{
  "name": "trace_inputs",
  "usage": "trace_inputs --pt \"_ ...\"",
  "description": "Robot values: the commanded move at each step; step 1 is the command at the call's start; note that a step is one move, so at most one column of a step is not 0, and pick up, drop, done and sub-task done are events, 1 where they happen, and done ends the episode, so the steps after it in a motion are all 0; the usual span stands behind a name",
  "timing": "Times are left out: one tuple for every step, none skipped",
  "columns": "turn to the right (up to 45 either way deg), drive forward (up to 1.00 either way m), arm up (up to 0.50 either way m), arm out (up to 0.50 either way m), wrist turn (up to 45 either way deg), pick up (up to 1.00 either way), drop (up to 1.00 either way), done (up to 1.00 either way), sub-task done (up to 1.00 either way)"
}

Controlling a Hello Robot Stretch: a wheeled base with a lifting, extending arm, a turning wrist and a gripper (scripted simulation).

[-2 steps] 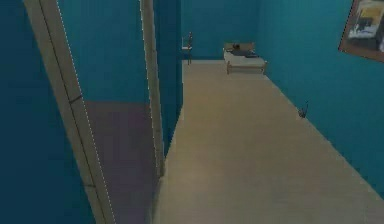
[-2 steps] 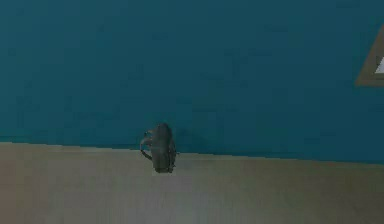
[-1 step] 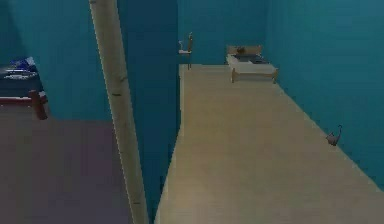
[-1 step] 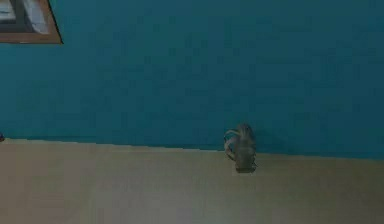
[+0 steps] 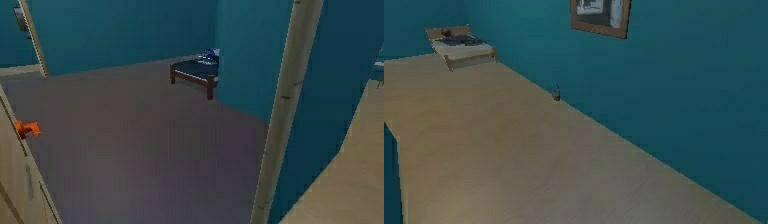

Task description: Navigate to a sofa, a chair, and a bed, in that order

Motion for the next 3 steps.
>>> trace_inputs --pt "-3.0 0.0 0.0 0.0 0.0 0.0 0.0 0.0 0.0" --pt "0.0 0.7 0.0 0.0 0.0 0.0 0.0 0.0 0.0" --pt "-27.0 0.0 0.0 0.0 0.0 0.0 0.0 0.0 0.0"
